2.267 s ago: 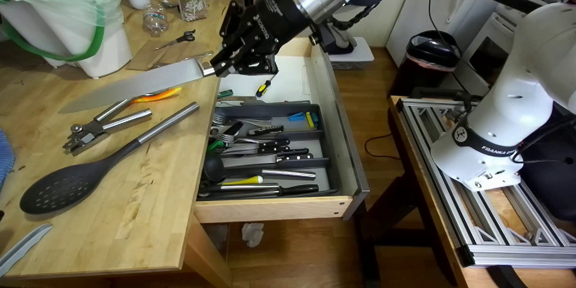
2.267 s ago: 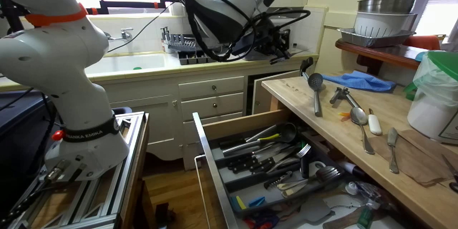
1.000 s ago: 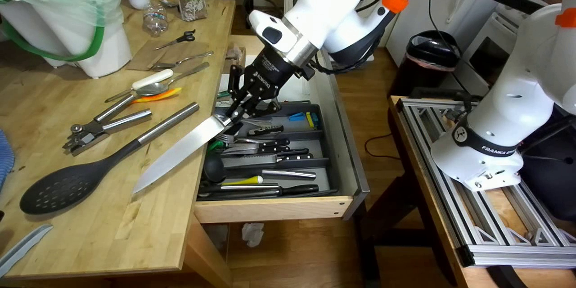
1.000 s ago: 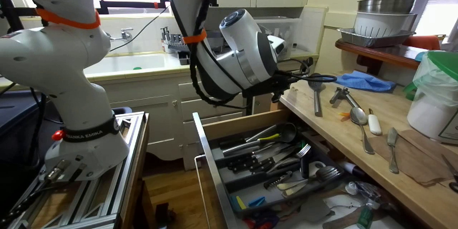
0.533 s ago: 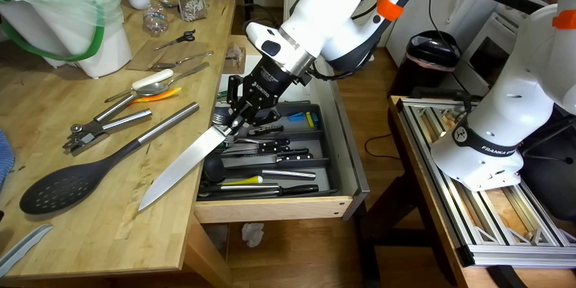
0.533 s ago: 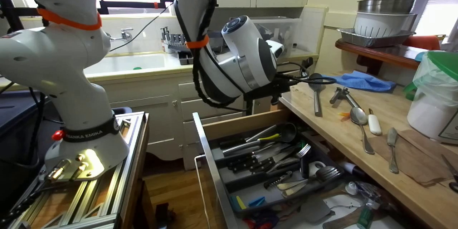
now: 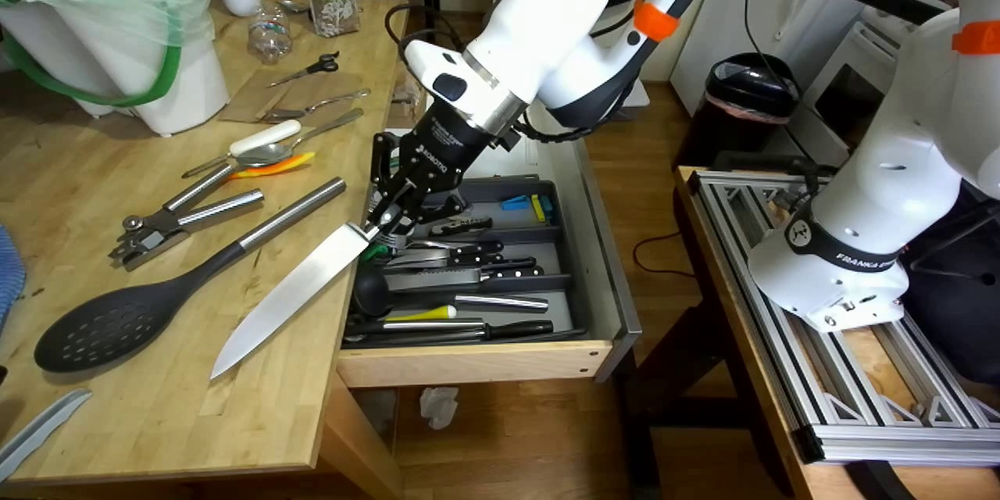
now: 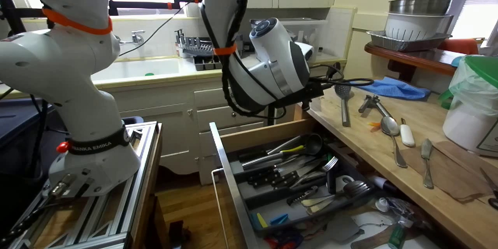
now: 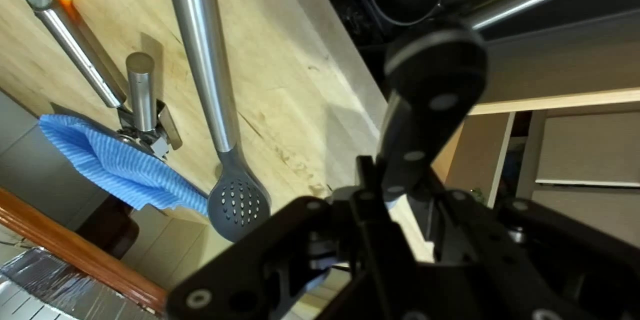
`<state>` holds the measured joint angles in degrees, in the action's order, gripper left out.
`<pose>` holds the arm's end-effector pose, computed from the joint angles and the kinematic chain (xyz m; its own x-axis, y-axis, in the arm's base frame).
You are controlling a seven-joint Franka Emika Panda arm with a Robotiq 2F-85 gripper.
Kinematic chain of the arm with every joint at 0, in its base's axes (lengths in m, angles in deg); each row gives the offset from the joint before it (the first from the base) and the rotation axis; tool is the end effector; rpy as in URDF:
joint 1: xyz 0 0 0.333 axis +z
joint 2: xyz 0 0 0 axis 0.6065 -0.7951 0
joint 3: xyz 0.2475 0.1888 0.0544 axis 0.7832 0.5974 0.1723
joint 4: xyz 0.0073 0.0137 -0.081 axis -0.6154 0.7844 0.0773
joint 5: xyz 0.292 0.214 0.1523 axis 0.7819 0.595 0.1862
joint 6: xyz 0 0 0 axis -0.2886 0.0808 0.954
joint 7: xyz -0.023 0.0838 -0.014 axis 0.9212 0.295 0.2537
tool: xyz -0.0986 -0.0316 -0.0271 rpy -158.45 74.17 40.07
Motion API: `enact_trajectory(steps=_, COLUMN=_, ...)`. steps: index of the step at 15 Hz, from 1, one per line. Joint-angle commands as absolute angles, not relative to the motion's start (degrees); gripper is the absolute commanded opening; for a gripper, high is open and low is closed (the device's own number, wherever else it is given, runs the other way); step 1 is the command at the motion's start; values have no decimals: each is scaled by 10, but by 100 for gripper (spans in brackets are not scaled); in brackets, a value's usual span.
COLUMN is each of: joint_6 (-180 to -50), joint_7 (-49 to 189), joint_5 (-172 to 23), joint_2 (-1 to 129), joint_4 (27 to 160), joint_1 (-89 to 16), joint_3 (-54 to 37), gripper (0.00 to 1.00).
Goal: Take the big knife out of the drawer
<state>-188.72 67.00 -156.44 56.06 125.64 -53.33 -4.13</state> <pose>0.5260 -0.0148 0.2632 0.1717 0.8420 0.5114 0.7799 -0.4333 0.4516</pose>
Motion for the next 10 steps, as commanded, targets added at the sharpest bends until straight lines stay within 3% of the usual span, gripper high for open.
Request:
enact_trajectory(steps=1, joint_6=-1904, joint_7=683, joint_5=-1555, joint_2=522, joint_4=1207, joint_1=-532, joint_3=-31, gripper=5)
enact_trajectory(steps=10, joint_6=-1902, joint_7=675, joint_5=-1554, joint_2=456, joint_4=1130, joint_1=-533, joint_3=-4, gripper=5)
